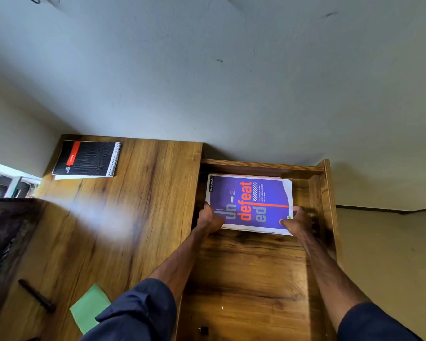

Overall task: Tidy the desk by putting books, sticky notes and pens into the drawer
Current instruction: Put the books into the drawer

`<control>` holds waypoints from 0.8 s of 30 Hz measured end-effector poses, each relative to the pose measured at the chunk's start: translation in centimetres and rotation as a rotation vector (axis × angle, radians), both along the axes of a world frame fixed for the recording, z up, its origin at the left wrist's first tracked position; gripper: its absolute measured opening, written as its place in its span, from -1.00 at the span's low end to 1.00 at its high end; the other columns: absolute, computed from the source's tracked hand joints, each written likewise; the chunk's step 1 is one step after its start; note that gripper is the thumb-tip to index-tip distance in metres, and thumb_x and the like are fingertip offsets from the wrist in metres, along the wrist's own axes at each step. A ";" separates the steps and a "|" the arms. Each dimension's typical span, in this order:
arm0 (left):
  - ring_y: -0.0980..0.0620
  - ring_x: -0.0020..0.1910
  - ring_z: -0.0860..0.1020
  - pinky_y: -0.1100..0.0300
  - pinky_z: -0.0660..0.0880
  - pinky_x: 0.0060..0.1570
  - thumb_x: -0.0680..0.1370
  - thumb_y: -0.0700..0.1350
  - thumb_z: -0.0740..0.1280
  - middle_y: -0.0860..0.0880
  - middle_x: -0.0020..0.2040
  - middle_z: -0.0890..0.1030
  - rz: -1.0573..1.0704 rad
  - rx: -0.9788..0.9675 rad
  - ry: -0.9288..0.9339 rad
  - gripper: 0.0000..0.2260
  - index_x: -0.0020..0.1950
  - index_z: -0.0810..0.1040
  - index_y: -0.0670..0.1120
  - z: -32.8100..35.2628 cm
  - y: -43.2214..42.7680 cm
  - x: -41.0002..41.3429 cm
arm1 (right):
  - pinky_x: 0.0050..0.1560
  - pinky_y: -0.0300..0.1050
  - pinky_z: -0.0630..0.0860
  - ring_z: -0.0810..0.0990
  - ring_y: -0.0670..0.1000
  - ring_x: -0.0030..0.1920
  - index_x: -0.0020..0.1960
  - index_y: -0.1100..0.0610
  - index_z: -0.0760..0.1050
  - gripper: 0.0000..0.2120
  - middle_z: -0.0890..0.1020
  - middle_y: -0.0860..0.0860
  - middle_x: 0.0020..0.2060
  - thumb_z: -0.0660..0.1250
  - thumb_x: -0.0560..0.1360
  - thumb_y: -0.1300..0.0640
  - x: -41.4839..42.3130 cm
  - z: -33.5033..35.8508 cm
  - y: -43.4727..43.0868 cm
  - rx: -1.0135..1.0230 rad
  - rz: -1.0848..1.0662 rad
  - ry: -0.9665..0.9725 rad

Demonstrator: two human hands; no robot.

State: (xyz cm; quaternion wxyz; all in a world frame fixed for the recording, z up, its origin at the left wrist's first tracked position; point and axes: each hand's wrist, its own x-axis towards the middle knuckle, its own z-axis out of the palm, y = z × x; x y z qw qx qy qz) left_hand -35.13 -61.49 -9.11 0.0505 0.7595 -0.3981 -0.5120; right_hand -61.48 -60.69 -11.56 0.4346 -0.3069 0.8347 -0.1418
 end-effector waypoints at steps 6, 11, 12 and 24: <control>-0.13 0.27 0.56 0.15 0.53 0.03 0.52 -0.21 0.45 -0.16 0.33 0.52 0.002 -0.008 -0.002 -0.38 0.50 0.24 -0.19 0.1 -0.3 0.0 | -0.05 -0.13 0.53 0.63 0.20 0.20 0.41 0.25 0.37 -0.36 0.61 0.23 0.25 0.56 0.41 0.31 0.0 0.1 -0.5 -0.004 -0.018 -0.004; -0.13 0.27 0.57 0.09 0.57 0.12 0.51 -0.21 0.46 -0.17 0.33 0.53 0.006 -0.006 0.010 -0.38 0.49 0.24 -0.19 0.1 -0.5 0.0 | -0.08 -0.15 0.49 0.63 0.20 0.21 0.42 0.26 0.36 -0.37 0.60 0.24 0.26 0.54 0.43 0.31 0.0 0.2 -0.7 -0.009 -0.020 -0.023; -0.14 0.28 0.57 0.08 0.57 0.13 0.51 -0.21 0.46 -0.17 0.33 0.52 0.005 -0.007 0.010 -0.38 0.49 0.24 -0.19 0.1 -0.5 0.0 | -0.08 -0.15 0.50 0.63 0.20 0.21 0.42 0.26 0.36 -0.37 0.60 0.24 0.26 0.54 0.43 0.31 0.0 0.3 -0.8 -0.009 -0.020 -0.022; -0.14 0.27 0.56 0.12 0.55 0.12 0.51 -0.24 0.45 -0.18 0.35 0.51 -0.027 -0.016 -0.014 -0.40 0.48 0.27 -0.21 0.3 -0.4 0.3 | -0.02 -0.10 0.53 0.62 0.19 0.24 0.42 0.25 0.37 -0.36 0.59 0.23 0.28 0.56 0.42 0.29 0.2 0.4 -0.2 -0.012 -0.003 -0.009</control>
